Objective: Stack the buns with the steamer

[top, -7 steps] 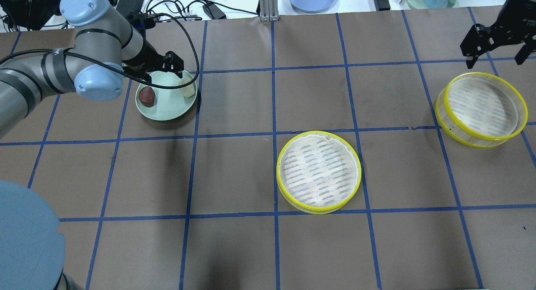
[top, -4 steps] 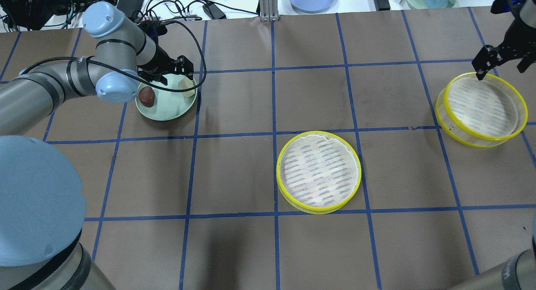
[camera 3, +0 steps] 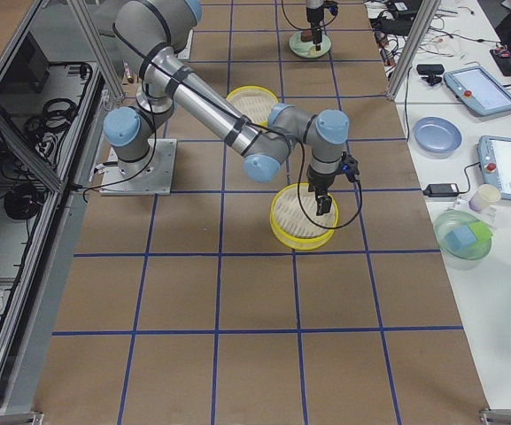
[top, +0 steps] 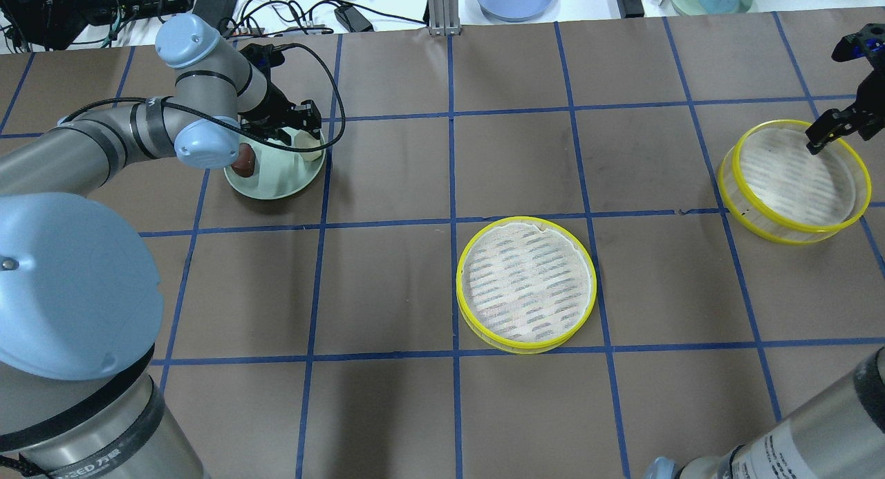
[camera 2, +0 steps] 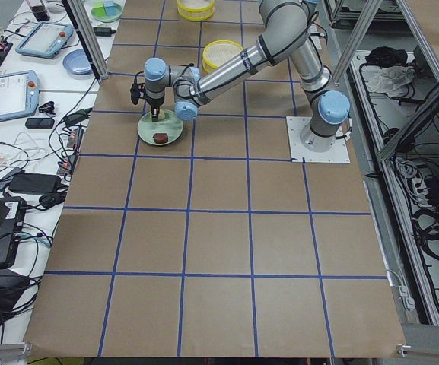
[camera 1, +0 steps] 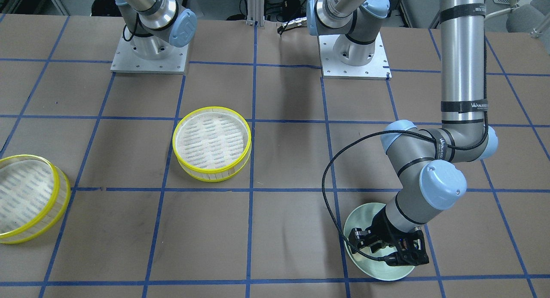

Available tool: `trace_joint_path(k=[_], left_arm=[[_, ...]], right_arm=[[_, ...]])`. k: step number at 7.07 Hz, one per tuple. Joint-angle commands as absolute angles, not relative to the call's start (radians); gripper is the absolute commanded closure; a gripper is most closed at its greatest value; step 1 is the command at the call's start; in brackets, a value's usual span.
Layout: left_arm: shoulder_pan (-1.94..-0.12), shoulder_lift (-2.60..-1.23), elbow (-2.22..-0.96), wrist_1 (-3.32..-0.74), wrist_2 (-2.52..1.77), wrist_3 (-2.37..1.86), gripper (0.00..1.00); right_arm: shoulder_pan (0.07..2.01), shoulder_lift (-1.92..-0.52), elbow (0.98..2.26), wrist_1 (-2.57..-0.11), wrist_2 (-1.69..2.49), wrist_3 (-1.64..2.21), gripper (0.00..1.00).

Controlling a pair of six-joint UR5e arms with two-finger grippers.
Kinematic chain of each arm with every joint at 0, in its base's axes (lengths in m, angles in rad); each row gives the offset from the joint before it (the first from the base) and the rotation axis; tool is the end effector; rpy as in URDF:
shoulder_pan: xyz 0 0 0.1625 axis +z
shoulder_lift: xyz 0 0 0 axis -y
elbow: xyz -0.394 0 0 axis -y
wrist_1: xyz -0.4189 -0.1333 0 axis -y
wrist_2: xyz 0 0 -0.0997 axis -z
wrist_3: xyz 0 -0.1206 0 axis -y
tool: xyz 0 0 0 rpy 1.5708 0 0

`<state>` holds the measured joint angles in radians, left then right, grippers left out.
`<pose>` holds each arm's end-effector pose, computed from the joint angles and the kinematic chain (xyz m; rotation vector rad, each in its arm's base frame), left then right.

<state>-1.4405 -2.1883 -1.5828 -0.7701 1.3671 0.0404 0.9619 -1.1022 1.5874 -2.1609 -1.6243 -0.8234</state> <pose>-0.0673 -0.6998 0.1377 0.1064 -2.9390 0.2770 -0.2736 -0.6141 0.2093 0.3203 -3.0147 0.0668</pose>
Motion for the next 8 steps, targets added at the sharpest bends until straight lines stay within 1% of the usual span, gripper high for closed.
trace_joint_path(k=[1,2,3,4,5,6,8], left_arm=[[-1.44,-2.194,-1.582,-0.772,1.367,0.04,0.95],[-1.439,-2.189,-1.58,-0.772,1.367,0.04,1.0],[-1.436,-2.166,-1.58,-0.773,1.379,0.043,1.0],[-1.43,-2.128,-1.578,-0.788,1.379,0.041,1.0],[-1.433,-2.081,-1.578,-0.854,1.378,0.005,1.0],[-1.452,-2.028,-1.58,-0.912,1.368,-0.109,1.0],[-1.555,-1.936,-1.58,-1.038,1.362,-0.204,1.0]], right_arm=[[0.904,-1.06,1.588,-2.224,-1.609,-0.919,0.08],[0.888,-1.048,1.588,-2.226,-1.609,-0.928,0.2],[0.87,-1.026,1.588,-2.233,-1.609,-0.931,0.49],[0.865,-1.01,1.588,-2.233,-1.609,-0.93,0.74],[0.864,-1.008,1.588,-2.233,-1.609,-0.925,0.92],[0.864,-1.008,1.588,-2.232,-1.611,-0.919,1.0],[0.864,-1.018,1.589,-2.214,-1.609,-0.914,1.0]])
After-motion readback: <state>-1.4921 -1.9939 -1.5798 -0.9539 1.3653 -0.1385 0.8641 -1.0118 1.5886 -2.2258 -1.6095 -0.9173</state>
